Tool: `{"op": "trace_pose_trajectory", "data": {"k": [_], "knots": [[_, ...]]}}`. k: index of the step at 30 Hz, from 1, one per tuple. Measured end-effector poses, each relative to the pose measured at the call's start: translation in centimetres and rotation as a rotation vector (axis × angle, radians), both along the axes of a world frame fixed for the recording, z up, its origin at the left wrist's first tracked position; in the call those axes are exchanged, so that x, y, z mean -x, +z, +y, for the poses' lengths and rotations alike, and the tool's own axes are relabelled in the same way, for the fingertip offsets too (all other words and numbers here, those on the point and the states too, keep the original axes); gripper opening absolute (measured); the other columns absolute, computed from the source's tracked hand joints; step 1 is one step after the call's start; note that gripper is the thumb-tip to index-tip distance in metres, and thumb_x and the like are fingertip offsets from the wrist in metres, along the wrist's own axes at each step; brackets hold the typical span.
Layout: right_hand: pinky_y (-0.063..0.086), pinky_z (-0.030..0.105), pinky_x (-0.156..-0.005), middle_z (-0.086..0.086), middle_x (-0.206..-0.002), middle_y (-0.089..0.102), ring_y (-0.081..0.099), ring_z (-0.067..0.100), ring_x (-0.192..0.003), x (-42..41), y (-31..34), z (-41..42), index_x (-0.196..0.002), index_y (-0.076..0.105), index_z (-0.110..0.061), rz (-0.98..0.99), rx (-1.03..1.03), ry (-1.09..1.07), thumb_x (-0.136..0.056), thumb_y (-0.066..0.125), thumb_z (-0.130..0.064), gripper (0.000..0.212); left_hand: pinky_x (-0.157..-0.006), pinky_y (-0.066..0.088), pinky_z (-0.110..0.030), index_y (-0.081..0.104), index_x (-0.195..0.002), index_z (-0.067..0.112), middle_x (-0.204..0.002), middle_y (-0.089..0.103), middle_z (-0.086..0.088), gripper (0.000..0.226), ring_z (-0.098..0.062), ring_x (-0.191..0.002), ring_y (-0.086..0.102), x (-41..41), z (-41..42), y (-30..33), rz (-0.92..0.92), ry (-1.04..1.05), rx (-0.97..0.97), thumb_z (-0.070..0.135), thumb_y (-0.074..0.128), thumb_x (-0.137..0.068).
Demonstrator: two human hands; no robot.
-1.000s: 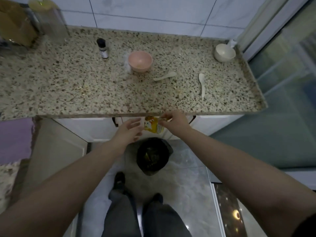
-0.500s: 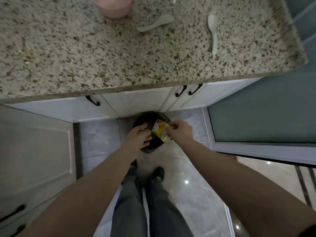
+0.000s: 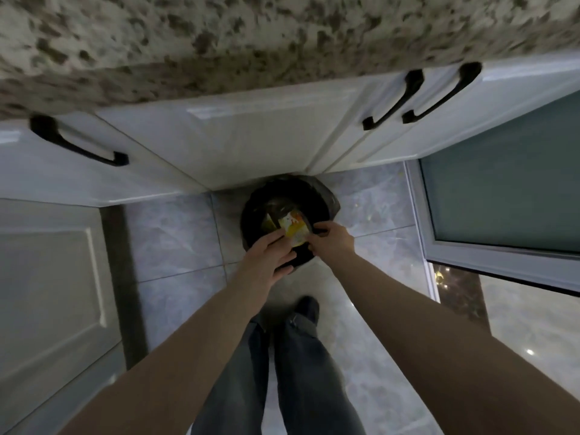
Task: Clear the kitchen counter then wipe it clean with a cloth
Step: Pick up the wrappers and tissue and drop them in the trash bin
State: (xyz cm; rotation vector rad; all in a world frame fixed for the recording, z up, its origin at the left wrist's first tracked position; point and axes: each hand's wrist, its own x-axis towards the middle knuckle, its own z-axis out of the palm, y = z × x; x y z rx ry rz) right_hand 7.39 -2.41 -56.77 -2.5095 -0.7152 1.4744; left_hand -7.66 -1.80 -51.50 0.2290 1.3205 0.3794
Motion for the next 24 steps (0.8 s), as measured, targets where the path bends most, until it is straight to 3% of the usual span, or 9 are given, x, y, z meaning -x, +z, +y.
{"op": "trace_pose_trajectory", "data": {"k": [3, 7, 9, 13, 16, 20, 22, 24], "knots": [[0.055, 0.043, -0.096, 0.011, -0.109, 0.071, 0.068, 0.029, -0.104, -0.7, -2.0, -0.1, -0.136, 0.054, -0.017, 0.087, 0.063, -0.082, -0.083, 0.074, -0.028, 0.058, -0.110, 0.041, -0.047, 0.051, -0.125, 0.010, -0.129, 0.056, -0.013, 0.025, -0.035, -0.124, 0.054, 0.1, 0.3, -0.6, 0.039, -0.008, 0.010, 0.006, 0.043, -0.102], [0.058, 0.038, -0.086, 0.012, -0.102, 0.068, 0.069, 0.026, -0.093, -1.4, 0.3, -1.3, -0.136, 0.054, -0.012, 0.203, 0.095, -0.218, -0.084, 0.076, -0.020, 0.057, -0.111, 0.040, -0.046, 0.047, -0.139, 0.004, -0.133, 0.055, -0.016, 0.037, -0.036, -0.127, 0.052, 0.5, 0.3, 1.6, 0.065, 0.012, 0.039, 0.005, 0.041, -0.102], [0.057, 0.038, -0.082, 0.016, -0.110, 0.067, 0.068, 0.026, -0.091, -1.4, 2.4, -1.8, -0.140, 0.047, -0.014, 0.250, 0.091, -0.266, -0.084, 0.075, -0.017, 0.062, -0.102, 0.045, -0.040, 0.053, -0.133, 0.005, -0.124, 0.059, -0.012, 0.033, -0.031, -0.118, 0.058, 0.6, 0.2, 3.0, 0.101, 0.022, 0.045, 0.005, 0.045, -0.101], [0.055, 0.048, -0.094, 0.020, -0.120, 0.063, 0.065, 0.034, -0.108, -1.0, 10.5, -1.3, -0.145, 0.038, -0.021, 0.171, -0.005, -0.360, -0.080, 0.072, -0.016, 0.073, -0.068, 0.054, -0.022, 0.067, -0.109, 0.014, -0.100, 0.067, -0.006, 0.018, -0.015, -0.084, 0.066, 0.7, 0.9, 8.7, 0.150, 0.026, -0.024, 0.005, 0.062, -0.095], [0.054, 0.050, -0.095, 0.017, -0.118, 0.064, 0.065, 0.034, -0.108, 0.0, 17.7, -0.6, -0.145, 0.038, -0.022, 0.155, -0.107, -0.425, -0.078, 0.071, -0.013, 0.076, -0.066, 0.052, -0.019, 0.068, -0.101, 0.020, -0.102, 0.066, -0.004, 0.015, -0.011, -0.086, 0.063, 0.8, 1.6, 14.5, 0.129, 0.011, -0.126, 0.008, 0.064, -0.094], [0.059, 0.042, -0.085, 0.017, -0.105, 0.066, 0.067, 0.030, -0.090, 1.0, 27.4, 1.2, -0.135, 0.051, -0.014, 0.211, -0.213, -0.505, -0.081, 0.066, -0.003, 0.058, -0.077, 0.050, -0.025, 0.067, -0.096, 0.016, -0.099, 0.064, -0.005, 0.013, -0.015, -0.091, 0.061, 0.5, 2.7, 22.3, 0.086, 0.034, -0.211, 0.004, 0.062, -0.094], [0.058, 0.034, -0.072, 0.017, -0.090, 0.067, 0.063, 0.025, -0.073, 1.4, 32.0, 2.1, -0.123, 0.060, -0.007, 0.273, -0.280, -0.519, -0.086, 0.065, -0.001, 0.038, -0.071, 0.051, -0.024, 0.066, -0.093, 0.013, -0.089, 0.064, -0.006, 0.010, -0.015, -0.083, 0.061, 0.6, 3.3, 26.2, 0.039, 0.052, -0.234, 0.003, 0.063, -0.093], [0.055, 0.037, -0.076, 0.016, -0.082, 0.065, 0.061, 0.025, -0.071, 1.6, 36.0, 2.9, -0.115, 0.064, -0.001, 0.279, -0.349, -0.484, -0.090, 0.065, -0.001, 0.025, -0.066, 0.051, -0.022, 0.067, -0.092, 0.012, -0.080, 0.065, -0.005, 0.009, -0.015, -0.076, 0.061, 0.9, 4.0, 29.7, 0.010, 0.046, -0.276, 0.003, 0.065, -0.092]]}}
